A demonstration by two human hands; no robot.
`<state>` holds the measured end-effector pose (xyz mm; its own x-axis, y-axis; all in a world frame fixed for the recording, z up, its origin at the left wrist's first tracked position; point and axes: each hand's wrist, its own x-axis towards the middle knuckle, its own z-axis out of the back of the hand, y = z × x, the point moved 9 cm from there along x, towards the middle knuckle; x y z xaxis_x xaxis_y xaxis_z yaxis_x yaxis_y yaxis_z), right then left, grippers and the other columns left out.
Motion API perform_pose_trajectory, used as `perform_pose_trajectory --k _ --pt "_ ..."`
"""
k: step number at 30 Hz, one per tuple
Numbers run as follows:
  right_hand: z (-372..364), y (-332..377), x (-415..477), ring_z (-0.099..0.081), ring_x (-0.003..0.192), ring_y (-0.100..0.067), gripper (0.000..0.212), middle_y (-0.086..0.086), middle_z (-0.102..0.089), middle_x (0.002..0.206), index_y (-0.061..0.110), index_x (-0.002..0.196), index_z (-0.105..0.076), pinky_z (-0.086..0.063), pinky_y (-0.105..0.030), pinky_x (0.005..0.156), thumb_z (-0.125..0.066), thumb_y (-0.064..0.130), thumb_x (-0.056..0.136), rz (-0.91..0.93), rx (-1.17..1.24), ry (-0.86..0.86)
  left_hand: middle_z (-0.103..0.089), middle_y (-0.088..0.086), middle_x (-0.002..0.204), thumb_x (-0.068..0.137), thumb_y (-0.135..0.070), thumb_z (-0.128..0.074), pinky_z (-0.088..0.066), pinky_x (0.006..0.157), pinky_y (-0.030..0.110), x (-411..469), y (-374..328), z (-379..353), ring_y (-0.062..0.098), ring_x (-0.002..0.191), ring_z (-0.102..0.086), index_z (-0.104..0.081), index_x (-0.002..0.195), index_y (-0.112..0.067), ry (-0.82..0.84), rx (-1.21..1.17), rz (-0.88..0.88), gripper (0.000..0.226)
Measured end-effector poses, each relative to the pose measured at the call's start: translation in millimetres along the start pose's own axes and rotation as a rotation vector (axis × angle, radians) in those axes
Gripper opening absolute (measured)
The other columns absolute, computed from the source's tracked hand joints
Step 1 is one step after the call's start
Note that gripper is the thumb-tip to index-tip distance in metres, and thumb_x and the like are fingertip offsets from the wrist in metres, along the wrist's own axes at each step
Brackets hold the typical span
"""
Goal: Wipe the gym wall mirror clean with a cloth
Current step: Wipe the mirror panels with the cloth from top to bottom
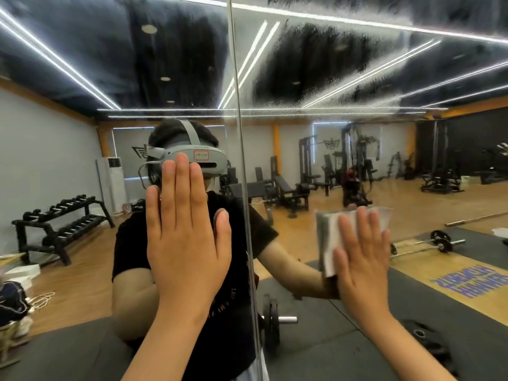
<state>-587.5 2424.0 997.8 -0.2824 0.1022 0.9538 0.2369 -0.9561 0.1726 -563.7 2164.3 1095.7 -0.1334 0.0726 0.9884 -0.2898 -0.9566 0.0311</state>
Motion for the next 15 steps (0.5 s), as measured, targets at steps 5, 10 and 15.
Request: perform_pose_trajectory --k 5,10,15 --pt "16.2 -98.4 -4.6 -0.002 0.153 -0.023 0.065 -0.008 -0.007 0.166 0.02 0.158 -0.013 -0.011 -0.062 0.118 -0.008 0.056 0.104 -0.379 0.075 -0.071 0.002 0.012 0.166 0.1 -0.032 -0.036 0.004 0.124 0.04 0.9 -1.1 -1.4 0.023 0.153 0.004 -0.003 0.158 -0.004 -0.008 0.01 0.01 0.073" --pt "3.2 -65.0 -18.0 -0.001 0.153 -0.028 0.062 -0.011 -0.001 0.166 0.023 0.158 -0.005 -0.011 -0.065 0.117 -0.006 0.053 0.104 -0.464 0.04 -0.09 0.002 0.013 0.166 0.099 -0.031 -0.036 0.003 0.124 0.042 0.5 -2.3 -3.2 0.026 0.154 0.002 -0.001 0.157 -0.003 -0.011 0.017 0.015 0.074" --pt "-40.7 95.4 -56.2 -0.007 0.151 -0.037 0.059 -0.011 -0.004 0.166 0.023 0.16 -0.01 0.0 -0.056 0.12 -0.014 0.046 0.106 0.058 -0.023 0.068 0.001 0.015 0.166 0.1 -0.031 -0.036 0.001 0.124 0.044 -0.9 -2.0 -5.0 0.027 0.153 0.001 0.0 0.157 -0.004 -0.001 0.015 0.003 0.073"
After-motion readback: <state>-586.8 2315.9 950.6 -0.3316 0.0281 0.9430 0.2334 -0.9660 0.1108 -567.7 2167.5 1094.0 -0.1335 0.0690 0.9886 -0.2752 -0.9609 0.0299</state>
